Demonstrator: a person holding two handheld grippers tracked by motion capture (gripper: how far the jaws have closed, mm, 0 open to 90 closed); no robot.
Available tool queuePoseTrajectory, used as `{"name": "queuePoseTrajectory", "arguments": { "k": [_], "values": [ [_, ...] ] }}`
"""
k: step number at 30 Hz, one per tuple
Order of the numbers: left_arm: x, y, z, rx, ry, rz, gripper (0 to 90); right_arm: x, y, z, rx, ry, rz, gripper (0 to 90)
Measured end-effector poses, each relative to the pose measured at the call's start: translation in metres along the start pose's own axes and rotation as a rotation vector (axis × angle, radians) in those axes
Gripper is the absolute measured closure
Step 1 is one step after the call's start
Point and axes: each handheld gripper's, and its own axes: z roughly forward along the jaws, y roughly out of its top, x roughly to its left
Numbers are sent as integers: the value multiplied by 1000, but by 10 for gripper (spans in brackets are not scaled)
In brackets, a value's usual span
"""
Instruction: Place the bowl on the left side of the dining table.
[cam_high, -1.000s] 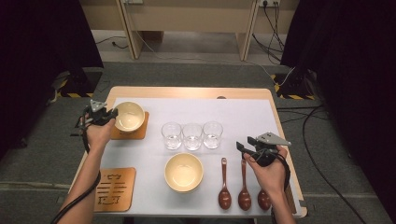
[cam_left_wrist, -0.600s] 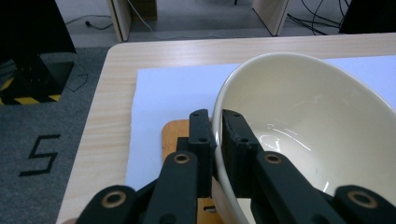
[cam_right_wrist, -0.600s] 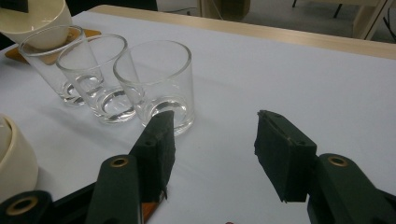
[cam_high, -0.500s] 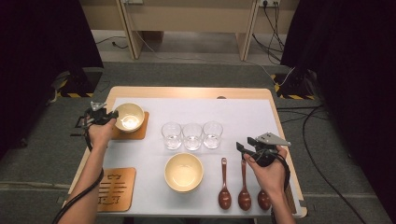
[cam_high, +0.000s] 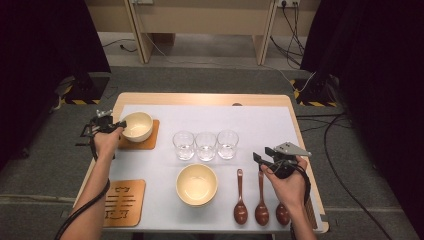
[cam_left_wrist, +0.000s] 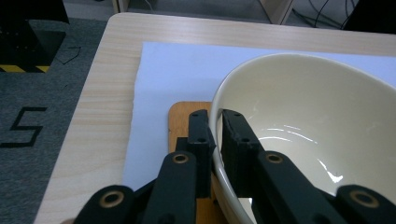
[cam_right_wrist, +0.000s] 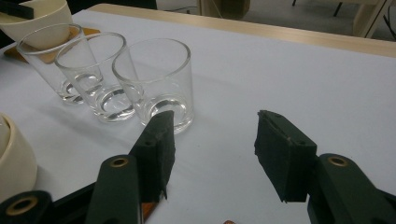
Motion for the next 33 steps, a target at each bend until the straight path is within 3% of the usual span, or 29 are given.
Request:
{"name": "queuePoseTrajectory", "arguments": {
  "k": [4, 14, 21, 23, 24, 30, 33],
  "values": [
    [0, 0, 0, 0, -2, -3, 809, -1, -1, 0, 3, 0, 1, 475],
    [-5, 8, -12, -67, 14, 2, 580, -1, -1, 1, 15, -2, 7, 476],
    [-12, 16, -36, -124, 14, 34, 491, -3, -1, 1, 39, -11, 27, 485],
    [-17, 15, -47, -133, 24, 75, 479, -4, -1, 1, 50, -18, 29, 489],
    [-17, 15, -47, -133, 24, 75, 474, -4, -1, 1, 50, -18, 29, 489],
    [-28, 4, -74, -195, 13, 95, 466, -8, -7, 1, 123, -39, 58, 517],
    [-36, -3, -85, -197, -14, 107, 463, -10, -9, 0, 172, -47, 64, 541]
  ]
}}
